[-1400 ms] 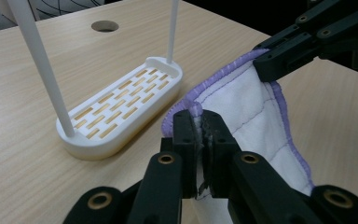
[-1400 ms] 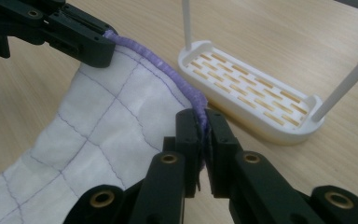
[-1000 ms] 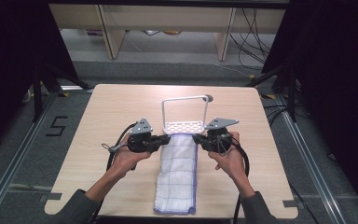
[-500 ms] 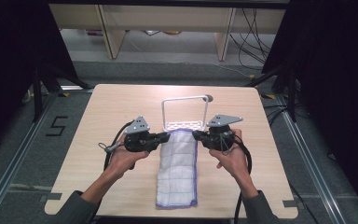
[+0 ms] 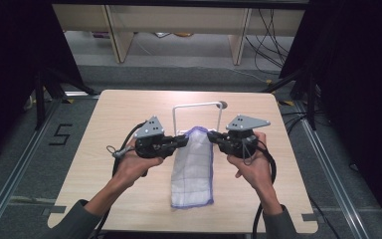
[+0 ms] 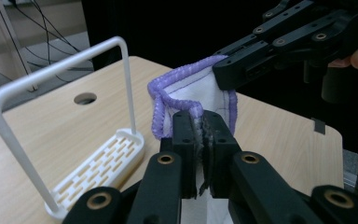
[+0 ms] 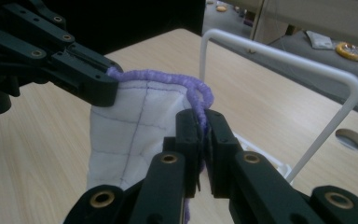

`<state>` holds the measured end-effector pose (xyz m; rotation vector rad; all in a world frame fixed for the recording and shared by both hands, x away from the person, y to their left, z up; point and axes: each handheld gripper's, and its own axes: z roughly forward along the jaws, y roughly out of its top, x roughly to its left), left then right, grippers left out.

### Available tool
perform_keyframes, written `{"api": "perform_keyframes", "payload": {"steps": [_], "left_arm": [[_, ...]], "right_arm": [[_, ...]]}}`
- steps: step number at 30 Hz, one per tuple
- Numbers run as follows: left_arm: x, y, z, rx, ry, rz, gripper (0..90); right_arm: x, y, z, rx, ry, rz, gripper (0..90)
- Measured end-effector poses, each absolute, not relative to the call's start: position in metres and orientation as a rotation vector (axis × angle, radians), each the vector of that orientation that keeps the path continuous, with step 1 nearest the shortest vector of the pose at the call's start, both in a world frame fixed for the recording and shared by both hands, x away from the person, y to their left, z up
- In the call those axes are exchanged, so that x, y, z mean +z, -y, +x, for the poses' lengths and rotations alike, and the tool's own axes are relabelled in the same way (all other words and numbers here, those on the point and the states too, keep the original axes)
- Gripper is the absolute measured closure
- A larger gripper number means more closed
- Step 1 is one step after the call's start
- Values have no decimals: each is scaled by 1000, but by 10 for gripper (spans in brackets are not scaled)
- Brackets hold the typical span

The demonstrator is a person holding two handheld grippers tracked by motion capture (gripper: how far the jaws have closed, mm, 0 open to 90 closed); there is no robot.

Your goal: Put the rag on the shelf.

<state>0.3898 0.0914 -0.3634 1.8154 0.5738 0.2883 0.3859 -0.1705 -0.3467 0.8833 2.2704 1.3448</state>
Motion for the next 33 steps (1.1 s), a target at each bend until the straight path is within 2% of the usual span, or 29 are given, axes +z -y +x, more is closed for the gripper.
{"api": "perform_keyframes", "payload": {"steps": [10, 33], "left_arm": [[-325, -92, 404, 376, -592, 1814, 843], [-292, -93, 464, 436, -676, 1748, 847]], "right_arm": [[-310, 182, 399, 1371, -2190, 876, 859], [-272, 189, 454, 1365, -2086, 924, 859]]}}
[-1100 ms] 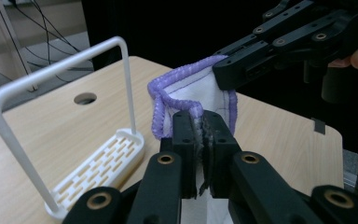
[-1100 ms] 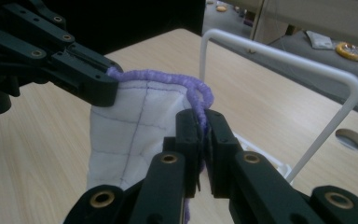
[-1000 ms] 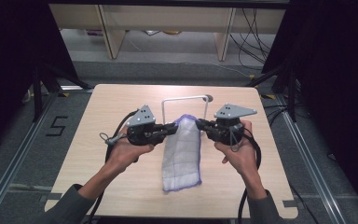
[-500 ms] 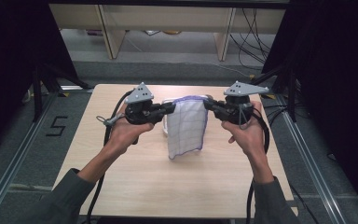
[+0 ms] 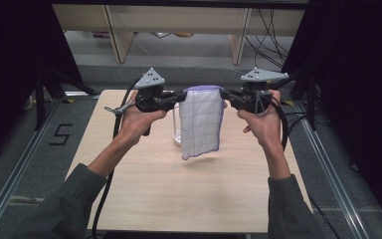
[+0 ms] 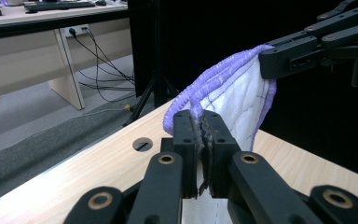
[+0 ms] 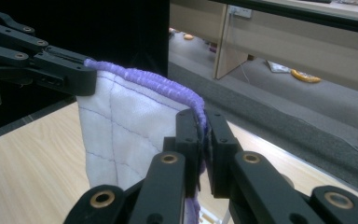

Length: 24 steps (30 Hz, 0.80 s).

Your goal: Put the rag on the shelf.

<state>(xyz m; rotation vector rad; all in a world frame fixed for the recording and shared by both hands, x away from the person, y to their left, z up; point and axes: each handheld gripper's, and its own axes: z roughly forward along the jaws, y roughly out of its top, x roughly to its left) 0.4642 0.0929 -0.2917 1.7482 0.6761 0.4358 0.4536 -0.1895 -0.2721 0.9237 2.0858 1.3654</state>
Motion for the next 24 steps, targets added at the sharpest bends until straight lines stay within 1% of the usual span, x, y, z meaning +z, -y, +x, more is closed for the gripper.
{"api": "perform_keyframes", "payload": {"steps": [8, 15, 24], "left_arm": [[-282, -97, 480, 454, -695, 1724, 848], [-268, -97, 494, 452, -696, 1694, 848], [-261, -96, 522, 457, -745, 1654, 848]], "right_arm": [[-264, 183, 468, 1371, -2061, 957, 859], [-247, 181, 482, 1376, -2028, 977, 858], [-237, 176, 505, 1368, -2009, 1031, 858]]}}
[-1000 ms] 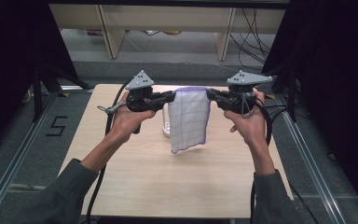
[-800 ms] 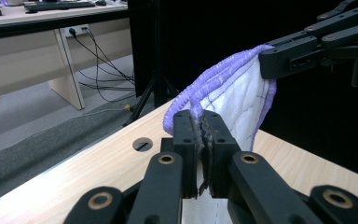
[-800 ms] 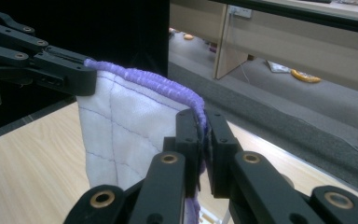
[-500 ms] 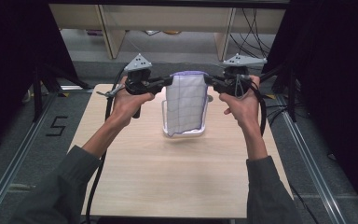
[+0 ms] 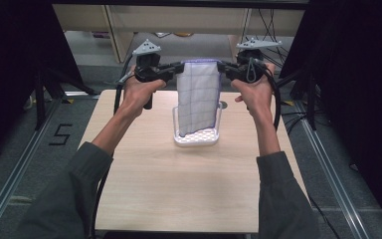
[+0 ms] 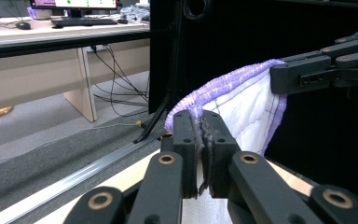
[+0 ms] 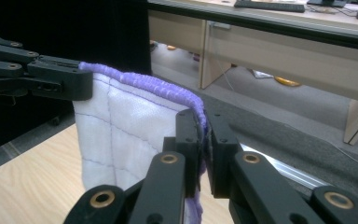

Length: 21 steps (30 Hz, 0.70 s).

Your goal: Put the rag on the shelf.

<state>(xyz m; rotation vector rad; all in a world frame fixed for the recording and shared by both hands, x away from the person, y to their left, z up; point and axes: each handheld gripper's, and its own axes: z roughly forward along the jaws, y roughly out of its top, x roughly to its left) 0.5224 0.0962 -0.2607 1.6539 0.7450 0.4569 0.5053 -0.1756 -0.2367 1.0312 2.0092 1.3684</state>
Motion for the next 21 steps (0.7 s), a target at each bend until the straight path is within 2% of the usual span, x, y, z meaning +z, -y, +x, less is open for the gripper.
{"api": "perform_keyframes", "payload": {"steps": [8, 21], "left_arm": [[-273, -95, 550, 444, -785, 1639, 848], [-306, -97, 583, 430, -819, 1675, 847]], "right_arm": [[-243, 173, 535, 1366, -2001, 1097, 857], [-280, 168, 583, 1335, -2041, 1210, 853]]}}
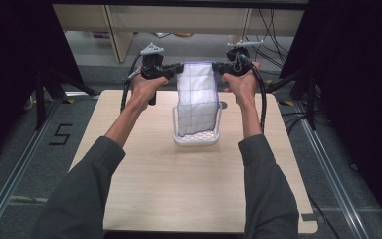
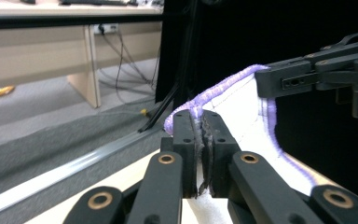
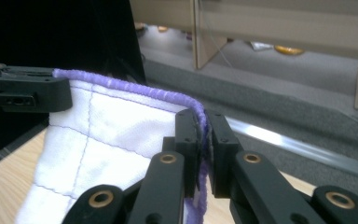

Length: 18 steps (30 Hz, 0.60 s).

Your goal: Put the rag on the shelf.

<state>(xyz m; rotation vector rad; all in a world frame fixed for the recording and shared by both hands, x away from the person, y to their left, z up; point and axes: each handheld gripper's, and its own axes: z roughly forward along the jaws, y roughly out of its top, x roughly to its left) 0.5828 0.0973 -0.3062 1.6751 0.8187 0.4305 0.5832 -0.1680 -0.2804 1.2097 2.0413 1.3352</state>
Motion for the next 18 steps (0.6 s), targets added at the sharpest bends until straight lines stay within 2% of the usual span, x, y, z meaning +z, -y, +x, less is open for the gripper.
{"api": "perform_keyframes", "payload": {"steps": [18], "left_arm": [[-360, -98, 595, 378, -904, 1767, 846]], "right_arm": [[-332, 155, 611, 1157, -2191, 1322, 846]]}}
